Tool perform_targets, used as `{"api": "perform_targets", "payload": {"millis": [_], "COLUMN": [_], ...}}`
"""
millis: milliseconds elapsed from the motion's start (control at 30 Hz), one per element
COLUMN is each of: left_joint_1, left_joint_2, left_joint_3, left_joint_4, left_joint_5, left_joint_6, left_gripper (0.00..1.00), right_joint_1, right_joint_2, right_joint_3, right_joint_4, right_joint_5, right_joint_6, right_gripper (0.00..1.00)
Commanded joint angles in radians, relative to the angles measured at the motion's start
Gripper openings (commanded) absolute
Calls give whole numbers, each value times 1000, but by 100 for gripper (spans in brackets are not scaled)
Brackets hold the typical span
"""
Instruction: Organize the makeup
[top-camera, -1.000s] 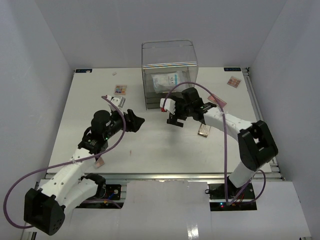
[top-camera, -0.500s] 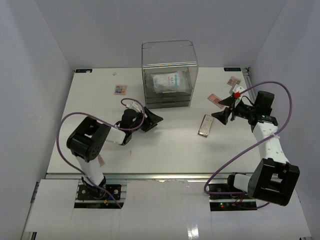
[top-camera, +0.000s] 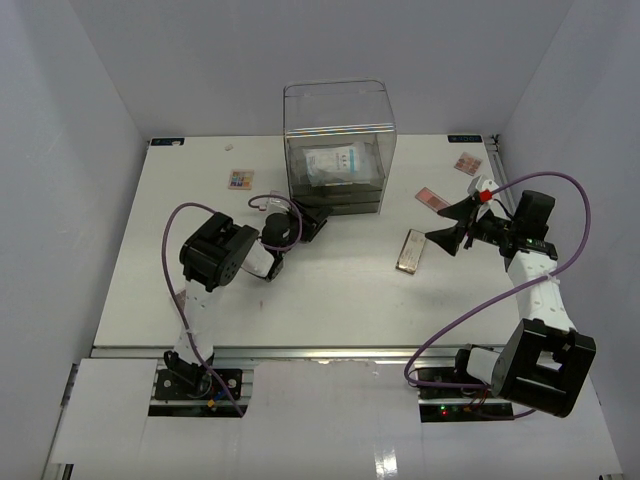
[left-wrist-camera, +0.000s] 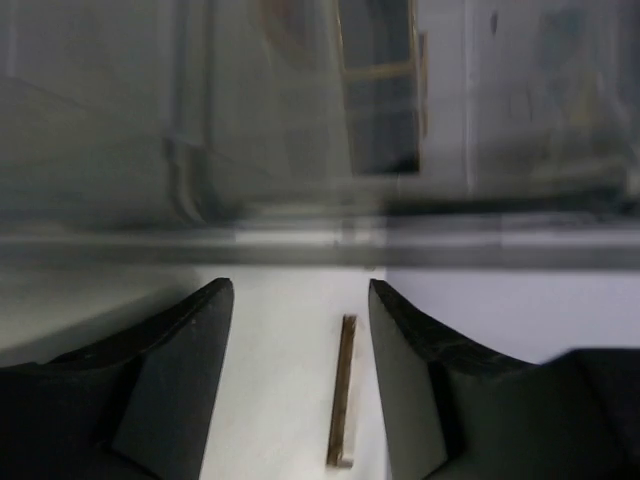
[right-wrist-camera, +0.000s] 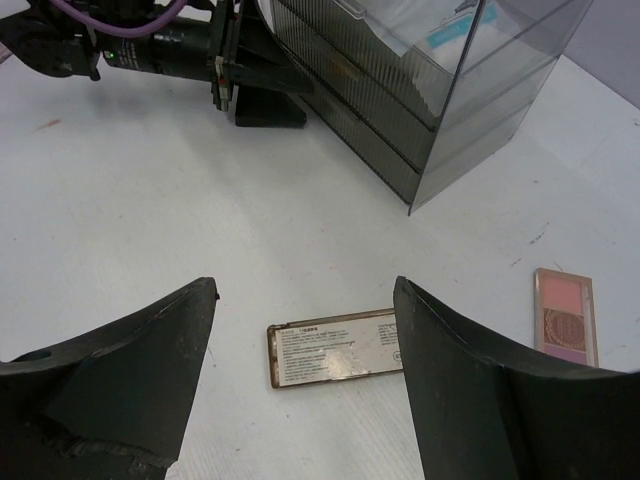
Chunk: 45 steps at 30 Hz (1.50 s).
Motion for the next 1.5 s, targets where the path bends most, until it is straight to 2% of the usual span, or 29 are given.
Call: {"api": "perform_targets", "payload": {"millis": [0,133,233,367,533,633,833,1167,1233,1267,1467], "left_joint_1": [-1,-1,-1,-1,-3,-8,-50,-182,-187,-187,-178], "left_joint_2": [40,64,79,105,125,110,32,-89,-93,-97,-118], "left_joint_3": [40,60,71,64,19,-36,-199,-489,-501,-506,-512], "left_joint_4": [89,100,104,149,255,312,428,603,606,601,590], "left_joint_5": [-97,-128,-131,-118,-84,-65,-9,-86,-90,-96,-44], "left_joint_6": [-61,-101,-125,-166,-213,-222,-220,-245,-245,-247,-256], "left_gripper": [61,57,49,27,4,0,0,0,8,18,63], "right_joint_1": [-7,-11,-15,-19,-20,-23,-24,-23,-23,-23,-5], "right_joint_2": [-22,-22,-19,-14,-8,0,22,69,73,79,80], "right_joint_3": [-13,-19,-21,-25,-32,-36,-40,-38,-38,-38,-36], "right_joint_4": [41,46,47,47,47,47,47,47,44,44,-2], "right_joint_5": [-36,-38,-39,-40,-33,-26,6,67,73,73,133], "right_joint_6": [5,4,1,-6,-15,-16,-18,-19,-14,-11,-28], "right_gripper": [78,78,78,78,78,78,78,78,79,79,85]}}
